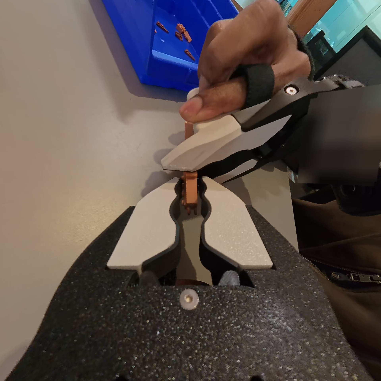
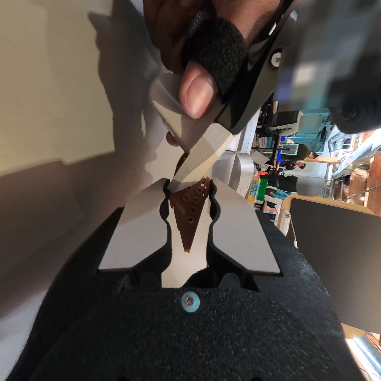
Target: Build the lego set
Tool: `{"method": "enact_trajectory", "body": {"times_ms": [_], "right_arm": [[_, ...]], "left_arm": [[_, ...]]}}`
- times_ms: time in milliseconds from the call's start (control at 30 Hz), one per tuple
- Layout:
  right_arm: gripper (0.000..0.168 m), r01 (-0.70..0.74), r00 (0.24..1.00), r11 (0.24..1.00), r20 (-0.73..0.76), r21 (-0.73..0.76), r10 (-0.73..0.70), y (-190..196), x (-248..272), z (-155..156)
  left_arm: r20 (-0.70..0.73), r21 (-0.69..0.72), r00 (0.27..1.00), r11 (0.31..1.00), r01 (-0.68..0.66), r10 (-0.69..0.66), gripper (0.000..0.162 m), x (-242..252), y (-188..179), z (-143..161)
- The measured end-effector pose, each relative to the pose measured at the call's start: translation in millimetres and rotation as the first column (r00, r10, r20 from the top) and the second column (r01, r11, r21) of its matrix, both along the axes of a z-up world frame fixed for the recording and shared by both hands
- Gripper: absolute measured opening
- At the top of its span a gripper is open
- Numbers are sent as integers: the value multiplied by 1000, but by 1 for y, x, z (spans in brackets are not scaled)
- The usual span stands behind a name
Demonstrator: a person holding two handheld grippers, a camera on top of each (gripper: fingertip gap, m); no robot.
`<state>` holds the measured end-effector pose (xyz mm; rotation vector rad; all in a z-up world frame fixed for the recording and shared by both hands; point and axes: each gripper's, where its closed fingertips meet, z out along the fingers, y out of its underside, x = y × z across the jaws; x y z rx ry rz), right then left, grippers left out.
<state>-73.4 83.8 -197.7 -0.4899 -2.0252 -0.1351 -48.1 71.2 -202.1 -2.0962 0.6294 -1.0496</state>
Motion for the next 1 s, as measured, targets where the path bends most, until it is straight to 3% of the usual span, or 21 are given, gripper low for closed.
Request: {"method": "enact_trajectory", "body": {"times_ms": [367,667,1000], "right_arm": [[39,-13,998,1000,-53,25,15,0,-4,4],[47,-69,991,996,-117,-60,62,-7,-3,14],[36,-100,990,995,-99,10,100,-11,-9,4]], "left_arm": [[-60,62,998,998,14,-10,15,-4,0,3],[-87,103,996,994,29,-20,15,-8,-1,7],[-106,86,994,995,48,-39,15,-9,-5,6]]}}
